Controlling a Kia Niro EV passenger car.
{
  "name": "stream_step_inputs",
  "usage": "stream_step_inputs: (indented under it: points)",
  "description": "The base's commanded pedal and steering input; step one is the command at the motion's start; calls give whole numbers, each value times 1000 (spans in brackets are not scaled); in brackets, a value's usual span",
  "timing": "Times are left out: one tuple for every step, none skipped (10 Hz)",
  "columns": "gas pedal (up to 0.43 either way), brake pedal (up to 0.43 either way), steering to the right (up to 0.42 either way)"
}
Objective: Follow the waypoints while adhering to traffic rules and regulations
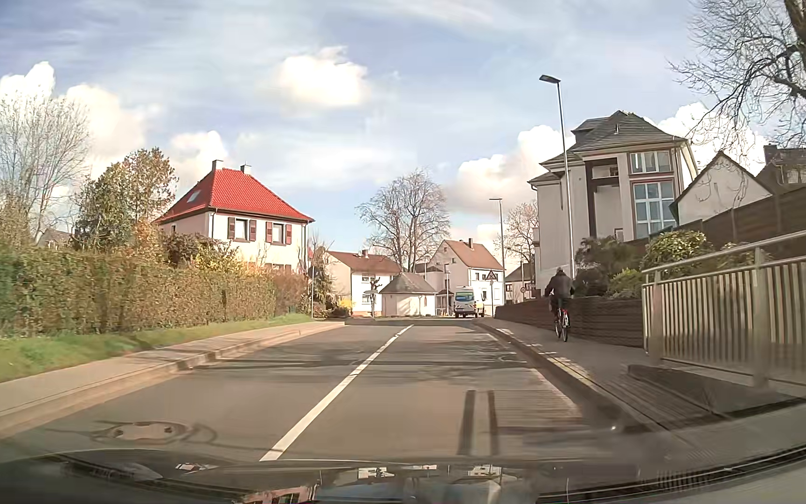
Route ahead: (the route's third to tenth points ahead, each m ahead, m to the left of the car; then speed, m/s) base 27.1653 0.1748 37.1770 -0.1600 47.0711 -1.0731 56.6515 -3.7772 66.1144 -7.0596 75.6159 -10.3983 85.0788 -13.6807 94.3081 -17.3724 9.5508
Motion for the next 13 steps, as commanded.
stream_step_inputs:
  points:
    - [130,0,5]
    - [118,0,5]
    - [110,0,4]
    - [110,0,5]
    - [110,0,4]
    - [110,0,4]
    - [110,0,4]
    - [110,0,4]
    - [110,0,4]
    - [98,0,4]
    - [98,0,4]
    - [87,0,3]
    - [87,0,3]
